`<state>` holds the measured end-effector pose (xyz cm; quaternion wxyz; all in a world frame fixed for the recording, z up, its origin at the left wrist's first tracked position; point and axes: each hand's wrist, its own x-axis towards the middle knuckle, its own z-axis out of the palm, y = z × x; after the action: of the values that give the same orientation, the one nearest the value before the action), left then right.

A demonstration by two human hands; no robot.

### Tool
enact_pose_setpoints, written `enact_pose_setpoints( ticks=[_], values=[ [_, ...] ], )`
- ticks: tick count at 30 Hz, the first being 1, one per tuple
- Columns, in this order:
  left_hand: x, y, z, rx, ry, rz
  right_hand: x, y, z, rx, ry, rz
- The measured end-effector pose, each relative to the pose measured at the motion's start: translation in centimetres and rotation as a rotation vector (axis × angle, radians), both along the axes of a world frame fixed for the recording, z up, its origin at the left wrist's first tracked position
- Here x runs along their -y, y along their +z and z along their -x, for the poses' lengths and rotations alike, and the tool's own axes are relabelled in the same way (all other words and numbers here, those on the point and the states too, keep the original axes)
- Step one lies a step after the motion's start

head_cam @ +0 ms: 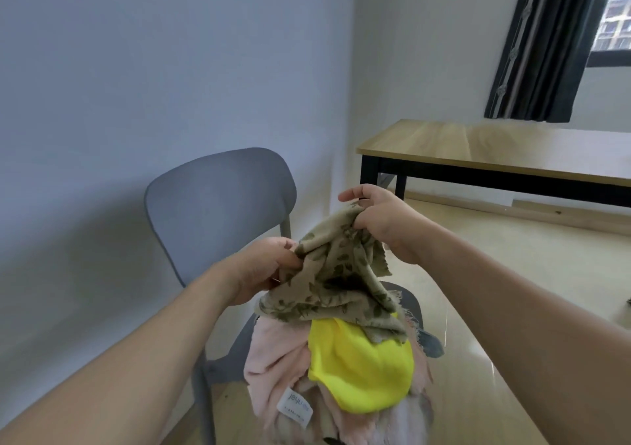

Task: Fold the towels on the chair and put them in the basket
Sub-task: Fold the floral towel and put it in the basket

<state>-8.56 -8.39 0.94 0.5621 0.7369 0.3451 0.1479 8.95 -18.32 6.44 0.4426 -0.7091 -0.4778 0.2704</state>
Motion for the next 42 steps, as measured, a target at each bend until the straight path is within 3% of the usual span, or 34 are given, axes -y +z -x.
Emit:
enact_pose_setpoints(
  ticks=[3, 7, 10, 12, 16, 21, 27, 31, 36, 42],
  values=[
    [2.0, 2.4, 1.2, -0.108, 0.007, -0.200, 3.4, 2.0, 1.3, 0.007, -0.023, -0.047],
    [5.3, 6.5, 1.4, 0.027, 0.063, -0.373, 7.1, 4.5, 1.8, -0.001, -0.078, -0.016],
    [7.3, 9.3, 1.6, 0.079, 0.043, -0.479, 9.7, 5.9, 2.0, -0.173, 0.055, 0.161],
    [8.6, 11.0, 1.9, 0.104, 0.027, -0.523, 10.9, 6.7, 2.3, -0.164, 0.182, 0.269],
    [10.8, 13.3, 2.6, 0.189, 0.026, -0.607, 12.6, 7.5, 3.1, -0.204, 0.226, 0.232],
    [12.6, 14.7, 3.0, 0.133, -0.016, -0.640, 13.8, 7.5, 3.6, -0.306, 0.248, 0.083],
    [12.8, 14.1, 3.3, -0.106, -0.115, -0.605, 14.6, 7.6, 3.1, -0.440, 0.154, -0.137],
    [12.9, 12.9, 4.0, -0.246, -0.215, -0.489, 15.0, 7.8, 2.3, -0.580, 0.153, -0.109],
    [12.8, 11.9, 5.4, -0.374, -0.216, -0.450, 16.0, 7.4, 1.1, -0.416, 0.124, 0.152],
    [11.4, 10.9, 5.9, -0.437, -0.159, -0.451, 15.4, 5.3, 0.3, 0.110, -0.210, -0.127]
  ],
)
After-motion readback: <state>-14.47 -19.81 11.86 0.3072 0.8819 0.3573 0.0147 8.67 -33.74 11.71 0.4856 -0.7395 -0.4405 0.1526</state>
